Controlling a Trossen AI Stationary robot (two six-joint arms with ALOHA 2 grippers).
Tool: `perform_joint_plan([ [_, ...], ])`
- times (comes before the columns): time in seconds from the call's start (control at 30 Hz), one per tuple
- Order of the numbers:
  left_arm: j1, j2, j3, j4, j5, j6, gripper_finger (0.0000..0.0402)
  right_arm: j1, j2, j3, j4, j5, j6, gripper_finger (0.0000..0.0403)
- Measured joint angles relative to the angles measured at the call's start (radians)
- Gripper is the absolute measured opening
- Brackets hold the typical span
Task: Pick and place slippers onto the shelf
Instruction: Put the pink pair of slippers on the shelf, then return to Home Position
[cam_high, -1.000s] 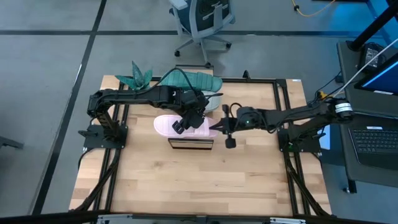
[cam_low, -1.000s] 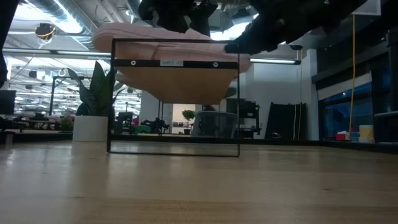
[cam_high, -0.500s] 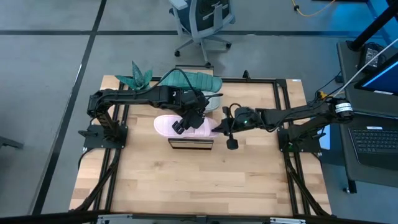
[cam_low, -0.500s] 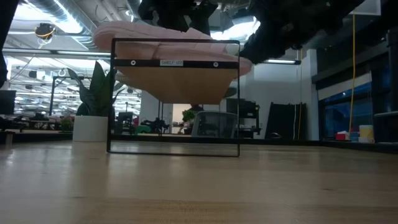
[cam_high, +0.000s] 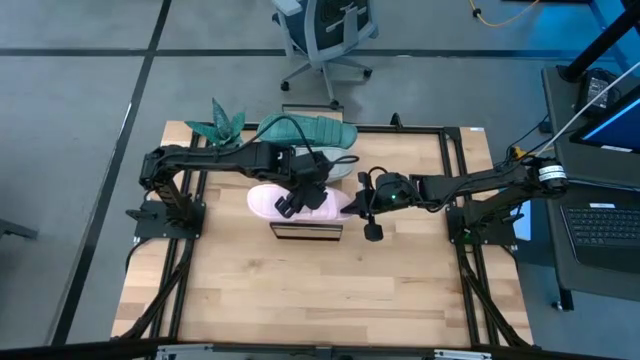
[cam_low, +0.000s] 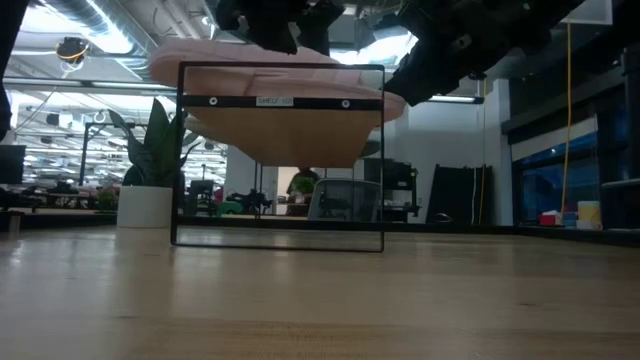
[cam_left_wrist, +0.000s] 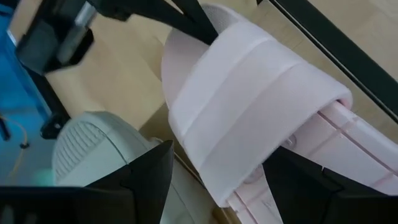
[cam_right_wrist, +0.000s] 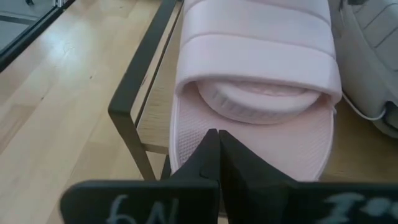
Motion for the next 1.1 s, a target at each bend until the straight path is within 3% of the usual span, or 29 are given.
perform_joint_plan([
  [0.43, -0.016, -0.047, -0.002, -0.124, -0.007, -0.083, 0.0237, 0.0, 0.0, -0.002, 0.01, 0.002, 0.0, 0.0],
  [0.6, -0.045, -0.139, -0.005, -0.103, -0.03, -0.083, 0.0237, 0.0, 0.0, -0.003, 0.033, 0.004, -0.004, 0.0],
  [0.77, -0.064, -0.251, -0.004, -0.057, 0.025, -0.141, 0.0237, 0.0, -0.017, -0.005, 0.04, 0.004, -0.016, 0.0],
  [1.1, -0.104, -0.401, -0.027, -0.067, 0.024, -0.326, 0.0237, 0.025, -0.215, -0.006, -0.038, 0.005, -0.029, 0.003],
])
